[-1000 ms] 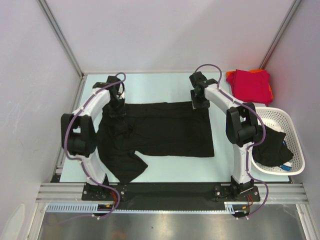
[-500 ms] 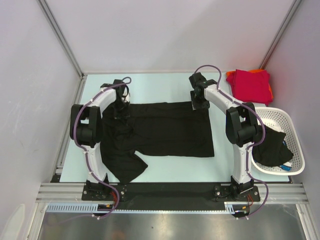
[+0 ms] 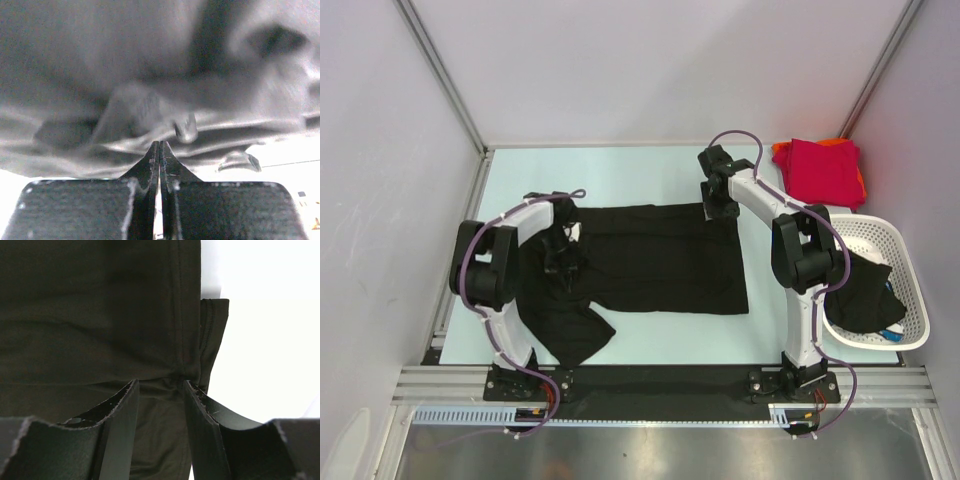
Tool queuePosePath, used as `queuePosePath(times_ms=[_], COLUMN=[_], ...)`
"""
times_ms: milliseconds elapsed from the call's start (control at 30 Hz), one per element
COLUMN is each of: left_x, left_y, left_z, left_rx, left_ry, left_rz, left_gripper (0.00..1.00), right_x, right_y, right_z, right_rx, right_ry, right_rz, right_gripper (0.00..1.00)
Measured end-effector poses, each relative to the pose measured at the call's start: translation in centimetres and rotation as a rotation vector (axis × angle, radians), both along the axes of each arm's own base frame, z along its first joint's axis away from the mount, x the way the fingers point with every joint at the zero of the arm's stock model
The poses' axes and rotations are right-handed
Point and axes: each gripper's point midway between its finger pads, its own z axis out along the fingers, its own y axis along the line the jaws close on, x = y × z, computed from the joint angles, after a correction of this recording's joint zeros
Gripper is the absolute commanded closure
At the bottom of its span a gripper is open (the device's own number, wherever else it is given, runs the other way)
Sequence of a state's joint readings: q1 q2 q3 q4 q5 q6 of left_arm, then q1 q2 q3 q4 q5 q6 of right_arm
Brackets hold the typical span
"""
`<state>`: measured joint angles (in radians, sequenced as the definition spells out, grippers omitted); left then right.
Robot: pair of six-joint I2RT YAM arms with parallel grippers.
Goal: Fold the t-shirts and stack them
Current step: Fold the flattened tshirt in 1/3 of the way
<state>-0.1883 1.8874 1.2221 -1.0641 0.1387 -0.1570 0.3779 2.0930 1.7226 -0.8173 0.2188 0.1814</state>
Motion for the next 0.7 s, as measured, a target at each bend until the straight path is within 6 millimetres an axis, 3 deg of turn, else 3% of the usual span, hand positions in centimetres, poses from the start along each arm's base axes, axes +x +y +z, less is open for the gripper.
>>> queuePosePath(times_ms=[100, 167, 333, 400, 467, 533, 700], left_x=[0.2, 1.5, 8.4, 10.6, 12.2, 13.0, 12.4], left_y=[-0.1, -0.2, -1.3, -1.8, -2.1, -2.4, -2.4], left_z=[1.7, 3.9, 10.1, 11.0, 10.0, 7.7, 0.8], left_rx=[-0.007, -0.014, -0.048, -0.06, -0.059, -0.05, -0.009], left_ry=[-0.049, -0.122, -0.414, -0.469, -0.465, -0.422, -0.251], left_rz=[-0.001, 0.004, 0.026, 0.028, 0.026, 0.023, 0.011], left_gripper=[1.0, 1.0, 1.0, 1.0, 1.0, 1.0, 1.0], right_x=[0.0, 0.0, -0.1, -0.2, -0.2, -0.2, -0.2], right_y=[0.0, 0.0, 0.2, 0.3, 0.5, 0.5, 0.5], right_z=[-0.1, -0.2, -0.4, -0.4, -0.4, -0.4, -0.4], right_rx=[0.0, 0.001, 0.006, 0.01, 0.012, 0.012, 0.01], right_ry=[0.001, 0.004, 0.012, 0.014, 0.015, 0.014, 0.014], right_rz=[0.0, 0.001, 0.005, 0.007, 0.011, 0.013, 0.016], right_gripper=[0.54, 0.54, 0.54, 0.54, 0.54, 0.54, 0.54])
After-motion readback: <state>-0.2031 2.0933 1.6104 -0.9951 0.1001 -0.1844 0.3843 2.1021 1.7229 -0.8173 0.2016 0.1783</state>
